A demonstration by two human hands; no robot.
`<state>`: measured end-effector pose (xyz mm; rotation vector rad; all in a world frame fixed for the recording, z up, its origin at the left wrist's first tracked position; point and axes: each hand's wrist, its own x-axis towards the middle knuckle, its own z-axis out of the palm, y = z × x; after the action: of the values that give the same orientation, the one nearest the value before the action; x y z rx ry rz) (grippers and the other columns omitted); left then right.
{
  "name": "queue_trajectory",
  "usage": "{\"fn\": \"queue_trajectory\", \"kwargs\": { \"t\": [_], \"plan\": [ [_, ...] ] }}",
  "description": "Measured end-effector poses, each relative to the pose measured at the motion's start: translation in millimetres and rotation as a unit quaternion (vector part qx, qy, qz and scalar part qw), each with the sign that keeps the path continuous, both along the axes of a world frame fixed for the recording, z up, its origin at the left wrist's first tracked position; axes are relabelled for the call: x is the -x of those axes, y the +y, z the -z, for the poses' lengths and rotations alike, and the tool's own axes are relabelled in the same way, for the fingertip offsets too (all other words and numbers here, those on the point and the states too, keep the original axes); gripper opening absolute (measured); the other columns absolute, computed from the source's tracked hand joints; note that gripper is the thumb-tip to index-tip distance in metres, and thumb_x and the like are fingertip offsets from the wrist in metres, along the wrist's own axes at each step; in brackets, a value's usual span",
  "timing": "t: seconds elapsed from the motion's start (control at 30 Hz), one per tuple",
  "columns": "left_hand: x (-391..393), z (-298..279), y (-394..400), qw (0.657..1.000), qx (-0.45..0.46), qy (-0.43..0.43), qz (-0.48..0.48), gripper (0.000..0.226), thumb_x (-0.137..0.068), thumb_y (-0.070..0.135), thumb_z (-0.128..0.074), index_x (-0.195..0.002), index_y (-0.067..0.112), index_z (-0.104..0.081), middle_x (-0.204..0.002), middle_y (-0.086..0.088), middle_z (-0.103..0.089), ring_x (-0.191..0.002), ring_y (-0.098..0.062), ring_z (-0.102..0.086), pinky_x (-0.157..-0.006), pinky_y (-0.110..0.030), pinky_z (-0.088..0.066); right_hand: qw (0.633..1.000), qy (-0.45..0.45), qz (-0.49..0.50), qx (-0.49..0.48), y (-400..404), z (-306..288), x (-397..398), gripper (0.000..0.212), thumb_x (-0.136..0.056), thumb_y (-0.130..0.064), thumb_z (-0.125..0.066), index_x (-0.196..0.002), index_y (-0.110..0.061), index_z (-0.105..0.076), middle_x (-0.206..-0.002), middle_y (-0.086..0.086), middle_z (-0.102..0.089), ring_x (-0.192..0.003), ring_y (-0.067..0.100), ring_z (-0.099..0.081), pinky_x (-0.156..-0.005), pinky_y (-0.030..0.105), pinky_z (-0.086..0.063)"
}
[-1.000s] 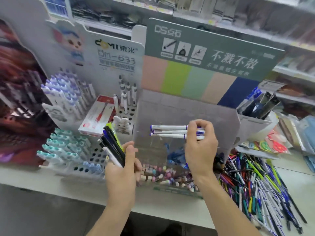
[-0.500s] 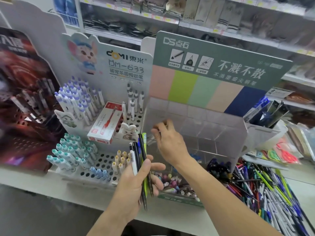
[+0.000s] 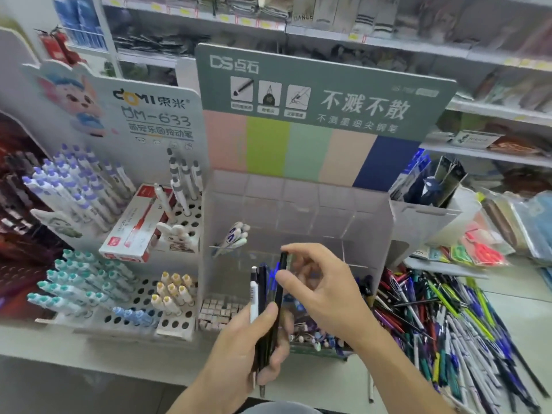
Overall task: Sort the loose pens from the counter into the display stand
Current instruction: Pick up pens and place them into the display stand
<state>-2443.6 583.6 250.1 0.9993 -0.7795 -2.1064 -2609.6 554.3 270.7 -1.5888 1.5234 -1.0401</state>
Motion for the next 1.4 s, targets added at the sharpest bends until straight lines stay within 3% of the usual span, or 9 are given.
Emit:
{"fn": "queue_trajectory", "kwargs": {
  "t": [0.17,0.33,0.5,0.6,0.7,0.87,1.03,1.27,1.4],
  "plan": [
    [27,0,2,0.999,0.033,-0.026,0.019,0.037,-0.088,0.016,-0.055,-0.105,-0.017,-0.059,-0.068,-0.025,-0.065,-0.042,-0.027,-0.056,-0.040,-0.030,-0.046,0.986,-0.133,0.068,-0.070,15,8,30,0.027,-0.086,-0.005,-0.076,-0.105,-0.025,-0.071,-0.088,0.002,-0.070,-0.071,0.023,-0.065,-0.067,0.036,-0.059],
    [41,-3,1,0.994,0.041,-0.075,0.070,0.036,-0.097,0.021,-0.061,-0.109,-0.013,-0.063,-0.067,-0.020,-0.070,-0.041,-0.026,-0.059,-0.039,-0.029,-0.048,0.979,-0.164,0.085,-0.082,23,16,58,0.032,-0.084,-0.002,-0.076,-0.092,-0.033,-0.070,-0.090,0.006,-0.072,-0.059,0.024,-0.066,-0.057,0.033,-0.054],
    [50,-4,-1,0.993,0.045,-0.084,0.073,0.034,-0.099,0.021,-0.060,-0.121,-0.005,-0.059,-0.083,-0.023,-0.073,-0.050,-0.029,-0.063,-0.045,-0.031,-0.052,0.977,-0.185,0.065,-0.081,26,18,74,0.035,-0.077,-0.011,-0.081,-0.101,-0.035,-0.070,-0.096,0.002,-0.069,-0.070,0.025,-0.065,-0.068,0.044,-0.060],
    [49,-2,0,0.990,0.040,-0.110,0.077,0.036,-0.096,0.022,-0.062,-0.110,-0.011,-0.061,-0.073,-0.020,-0.069,-0.048,-0.022,-0.059,-0.048,-0.027,-0.048,0.973,-0.204,0.010,-0.111,25,14,78,0.039,-0.082,-0.015,-0.080,-0.113,-0.036,-0.069,-0.095,-0.002,-0.068,-0.068,0.024,-0.065,-0.062,0.034,-0.057],
    [47,-1,2,0.986,0.041,-0.123,0.105,0.039,-0.098,0.028,-0.062,-0.102,-0.011,-0.062,-0.064,-0.017,-0.066,-0.042,-0.020,-0.051,-0.045,-0.025,-0.043,0.972,-0.188,-0.026,-0.139,22,12,75,0.022,-0.089,-0.013,-0.078,-0.101,-0.030,-0.070,-0.076,-0.002,-0.068,-0.058,0.018,-0.060,-0.054,0.026,-0.049],
    [36,0,1,0.981,0.059,-0.136,0.124,0.038,-0.089,0.033,-0.064,-0.096,-0.004,-0.069,-0.061,-0.018,-0.064,-0.041,-0.020,-0.049,-0.044,-0.025,-0.041,0.970,-0.172,-0.056,-0.160,18,11,77,0.019,-0.091,-0.012,-0.075,-0.095,-0.029,-0.069,-0.077,-0.004,-0.066,-0.057,0.015,-0.058,-0.054,0.022,-0.048],
    [24,3,-2,0.970,0.090,-0.165,0.153,0.028,-0.094,0.031,-0.065,-0.097,0.004,-0.071,-0.059,-0.007,-0.063,-0.044,-0.014,-0.049,-0.045,-0.023,-0.036,0.977,-0.031,-0.136,-0.161,17,5,77,0.007,-0.092,-0.033,-0.075,-0.099,-0.032,-0.071,-0.082,-0.002,-0.071,-0.065,0.018,-0.065,-0.061,0.035,-0.055],
    [-12,11,-8,0.959,0.092,-0.173,0.204,0.029,-0.091,0.034,-0.065,-0.091,0.007,-0.073,-0.059,-0.015,-0.056,-0.045,-0.017,-0.044,-0.048,-0.024,-0.033,0.985,-0.066,-0.105,-0.119,17,17,55,0.009,-0.092,-0.040,-0.069,-0.094,-0.031,-0.068,-0.091,0.002,-0.071,-0.082,0.040,-0.064,-0.079,0.058,-0.054],
    [-45,21,-2,0.973,0.029,-0.164,0.161,0.033,-0.091,0.027,-0.068,-0.091,-0.006,-0.069,-0.056,-0.016,-0.049,-0.039,-0.018,-0.037,-0.040,-0.023,-0.028,0.984,-0.170,0.012,-0.044,12,19,43,0.003,-0.097,-0.022,-0.067,-0.098,-0.019,-0.067,-0.087,0.008,-0.073,-0.079,0.026,-0.070,-0.076,0.041,-0.058]
  ]
}}
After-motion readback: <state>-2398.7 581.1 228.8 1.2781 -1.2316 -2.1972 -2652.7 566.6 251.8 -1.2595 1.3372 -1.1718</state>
